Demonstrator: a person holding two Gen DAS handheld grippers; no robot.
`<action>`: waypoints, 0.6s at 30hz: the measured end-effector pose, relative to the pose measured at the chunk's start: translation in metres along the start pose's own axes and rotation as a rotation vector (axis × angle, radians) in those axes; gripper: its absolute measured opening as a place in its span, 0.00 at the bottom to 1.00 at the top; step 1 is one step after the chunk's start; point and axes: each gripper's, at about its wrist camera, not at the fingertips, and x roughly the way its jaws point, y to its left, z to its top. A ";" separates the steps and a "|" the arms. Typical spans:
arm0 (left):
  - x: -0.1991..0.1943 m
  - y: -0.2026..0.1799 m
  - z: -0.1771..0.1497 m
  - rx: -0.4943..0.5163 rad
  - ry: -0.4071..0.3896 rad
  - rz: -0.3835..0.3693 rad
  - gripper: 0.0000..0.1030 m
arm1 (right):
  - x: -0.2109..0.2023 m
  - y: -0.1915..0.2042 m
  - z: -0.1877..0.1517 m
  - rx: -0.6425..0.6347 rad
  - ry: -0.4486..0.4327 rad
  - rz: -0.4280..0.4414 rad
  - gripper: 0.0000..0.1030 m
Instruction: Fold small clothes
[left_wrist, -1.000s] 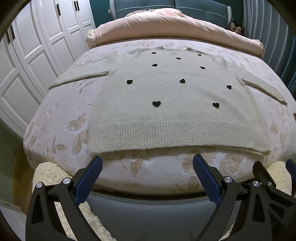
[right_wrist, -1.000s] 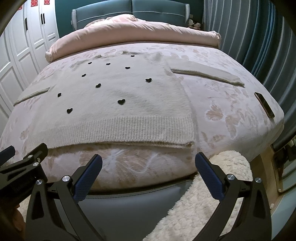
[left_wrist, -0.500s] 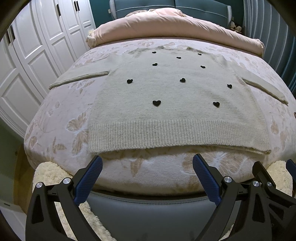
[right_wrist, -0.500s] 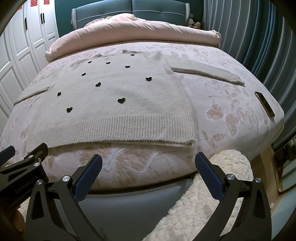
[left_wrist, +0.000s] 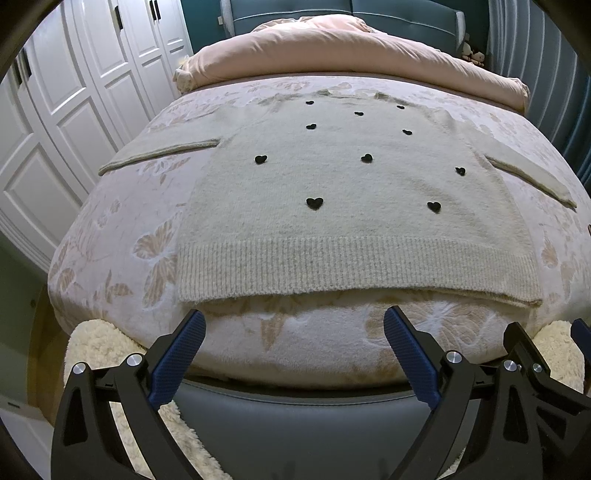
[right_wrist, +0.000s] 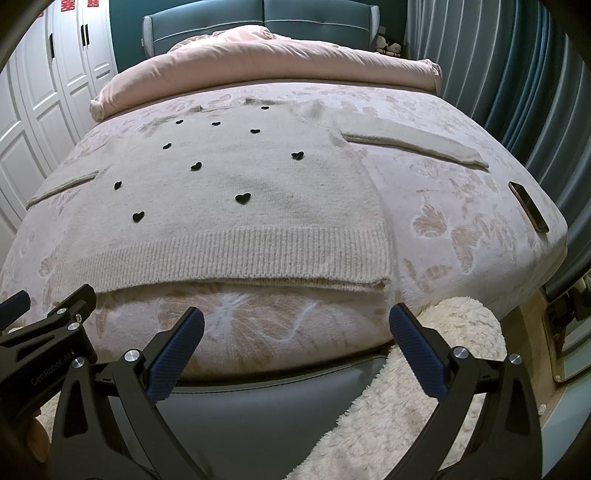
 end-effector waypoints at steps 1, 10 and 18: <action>0.000 0.000 0.000 0.001 0.000 0.000 0.91 | 0.000 0.000 0.000 0.000 0.001 0.000 0.95; 0.000 0.000 0.000 0.001 0.000 0.001 0.91 | 0.001 0.000 0.000 0.000 0.002 -0.001 0.95; 0.000 0.000 0.000 0.002 0.001 -0.001 0.89 | 0.001 0.000 -0.001 -0.001 0.003 -0.003 0.95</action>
